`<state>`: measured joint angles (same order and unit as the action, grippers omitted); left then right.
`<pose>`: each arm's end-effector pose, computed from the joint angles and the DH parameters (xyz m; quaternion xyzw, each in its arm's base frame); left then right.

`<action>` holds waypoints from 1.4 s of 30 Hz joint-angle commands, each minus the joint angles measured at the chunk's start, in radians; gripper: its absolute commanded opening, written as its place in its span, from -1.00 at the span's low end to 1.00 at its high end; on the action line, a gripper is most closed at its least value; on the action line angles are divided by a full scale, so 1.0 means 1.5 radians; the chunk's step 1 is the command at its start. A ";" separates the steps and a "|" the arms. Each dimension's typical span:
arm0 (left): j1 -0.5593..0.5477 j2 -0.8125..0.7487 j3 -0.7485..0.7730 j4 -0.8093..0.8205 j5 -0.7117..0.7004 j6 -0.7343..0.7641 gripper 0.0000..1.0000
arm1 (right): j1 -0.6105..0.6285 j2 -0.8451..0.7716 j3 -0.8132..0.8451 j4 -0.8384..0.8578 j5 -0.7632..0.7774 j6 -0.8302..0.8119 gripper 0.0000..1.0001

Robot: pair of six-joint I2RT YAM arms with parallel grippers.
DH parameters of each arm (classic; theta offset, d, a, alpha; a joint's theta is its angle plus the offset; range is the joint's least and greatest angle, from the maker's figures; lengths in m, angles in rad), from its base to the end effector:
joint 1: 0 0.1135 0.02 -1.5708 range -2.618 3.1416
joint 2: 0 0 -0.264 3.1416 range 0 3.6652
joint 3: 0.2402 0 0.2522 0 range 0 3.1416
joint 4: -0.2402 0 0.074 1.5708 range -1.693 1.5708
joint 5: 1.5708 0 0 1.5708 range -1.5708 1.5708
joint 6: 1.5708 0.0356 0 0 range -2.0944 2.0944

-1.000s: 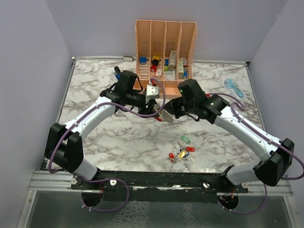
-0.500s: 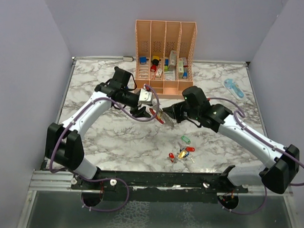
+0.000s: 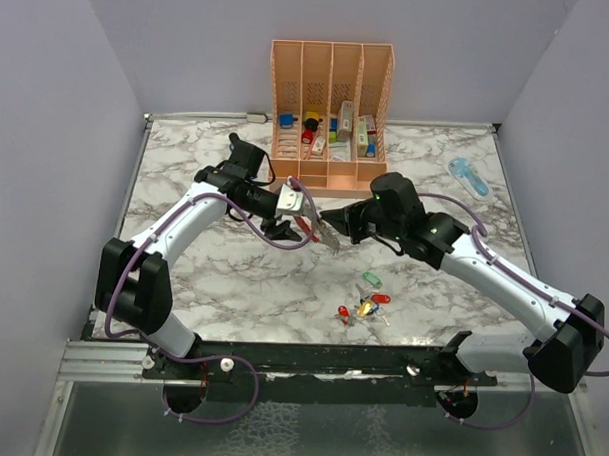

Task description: Put the keys on the keyring

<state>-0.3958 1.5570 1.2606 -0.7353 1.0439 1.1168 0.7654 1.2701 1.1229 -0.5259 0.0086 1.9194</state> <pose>0.2791 -0.1500 0.2844 0.6700 0.5166 -0.3683 0.3855 0.2011 0.1928 0.3208 0.4930 0.7541 0.4218 0.1020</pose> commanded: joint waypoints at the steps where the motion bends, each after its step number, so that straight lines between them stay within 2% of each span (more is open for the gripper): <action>1: 0.003 -0.001 0.003 -0.020 0.039 0.055 0.11 | 0.000 -0.025 -0.036 0.079 -0.054 0.049 -0.98; 7: 0.003 0.001 0.015 -0.036 0.038 0.078 -0.29 | -0.001 -0.029 -0.098 0.180 -0.138 0.113 -0.98; 12: 0.009 0.003 0.015 -0.017 0.014 0.069 -0.86 | 0.000 -0.019 -0.090 0.174 -0.168 0.126 -0.98; 15: 0.015 0.003 0.014 -0.014 0.011 0.071 -0.98 | -0.001 -0.018 -0.103 0.191 -0.198 0.141 -0.98; 19: 0.021 0.000 0.019 -0.019 0.005 0.081 -1.00 | -0.001 -0.019 -0.110 0.187 -0.215 0.153 -0.98; 23: 0.023 0.002 0.043 -0.052 0.005 0.101 -1.00 | -0.001 -0.036 -0.110 0.159 -0.178 0.160 -0.98; 28: 0.023 0.004 0.092 -0.141 0.012 0.184 -1.00 | -0.001 -0.055 -0.133 0.164 -0.162 0.184 -0.98; 38: 0.023 -0.015 0.153 -0.336 0.053 0.409 -1.00 | -0.001 -0.037 -0.228 0.336 -0.240 0.238 -0.98; 42: 0.023 -0.015 0.156 -0.345 0.043 0.444 -1.00 | -0.001 -0.016 -0.233 0.377 -0.269 0.236 -0.98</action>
<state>-0.3634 1.5616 1.4517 -1.1793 1.0485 1.6463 0.7582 1.2049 0.7956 -0.0307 -0.3233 2.0937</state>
